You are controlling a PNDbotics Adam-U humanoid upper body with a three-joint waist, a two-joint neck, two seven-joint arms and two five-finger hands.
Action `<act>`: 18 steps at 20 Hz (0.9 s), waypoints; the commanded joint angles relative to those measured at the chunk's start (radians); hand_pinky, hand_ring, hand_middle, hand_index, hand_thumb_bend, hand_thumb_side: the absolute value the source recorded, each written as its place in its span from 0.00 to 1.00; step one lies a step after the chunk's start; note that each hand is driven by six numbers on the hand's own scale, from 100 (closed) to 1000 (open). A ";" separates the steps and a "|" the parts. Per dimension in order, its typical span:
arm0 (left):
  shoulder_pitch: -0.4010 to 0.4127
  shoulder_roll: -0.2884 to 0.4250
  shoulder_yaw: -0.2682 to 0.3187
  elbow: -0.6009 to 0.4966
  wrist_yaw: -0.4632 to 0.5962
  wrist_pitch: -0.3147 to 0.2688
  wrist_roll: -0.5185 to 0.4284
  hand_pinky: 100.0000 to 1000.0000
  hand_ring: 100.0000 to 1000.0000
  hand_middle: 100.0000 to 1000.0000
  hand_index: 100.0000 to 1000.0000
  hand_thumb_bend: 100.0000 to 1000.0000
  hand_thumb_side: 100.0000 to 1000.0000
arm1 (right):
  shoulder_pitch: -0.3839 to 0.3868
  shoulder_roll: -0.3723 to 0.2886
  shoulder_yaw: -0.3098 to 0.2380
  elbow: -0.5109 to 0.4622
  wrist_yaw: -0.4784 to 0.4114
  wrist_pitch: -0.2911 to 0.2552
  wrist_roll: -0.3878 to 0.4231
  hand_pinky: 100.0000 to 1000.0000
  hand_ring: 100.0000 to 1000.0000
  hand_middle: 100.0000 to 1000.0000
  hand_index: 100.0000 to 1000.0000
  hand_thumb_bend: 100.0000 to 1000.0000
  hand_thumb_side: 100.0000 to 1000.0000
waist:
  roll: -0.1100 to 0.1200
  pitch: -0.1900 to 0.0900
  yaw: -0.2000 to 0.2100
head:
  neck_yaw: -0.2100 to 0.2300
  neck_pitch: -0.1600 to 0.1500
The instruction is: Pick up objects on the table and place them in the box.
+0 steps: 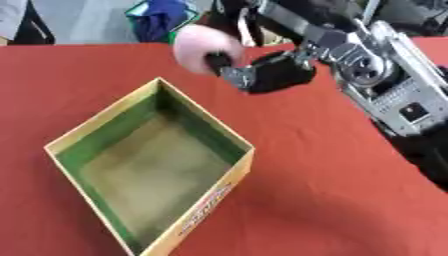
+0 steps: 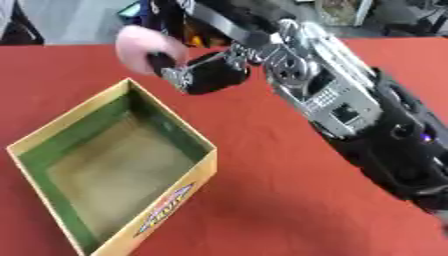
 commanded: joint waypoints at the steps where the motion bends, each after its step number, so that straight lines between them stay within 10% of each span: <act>1: -0.010 0.016 -0.004 -0.022 0.001 -0.001 -0.003 0.34 0.29 0.22 0.39 0.00 0.79 | -0.017 0.039 0.023 -0.015 0.013 0.003 0.033 0.18 0.45 0.25 0.44 0.00 0.00 | 0.003 -0.022 0.001 | 0.010 0.002; 18: -0.016 0.014 -0.008 -0.022 0.004 0.001 -0.006 0.34 0.29 0.22 0.39 0.00 0.78 | 0.063 0.149 0.150 -0.015 0.138 0.117 0.163 0.20 0.46 0.29 0.47 0.00 0.00 | 0.005 -0.020 0.001 | 0.055 0.012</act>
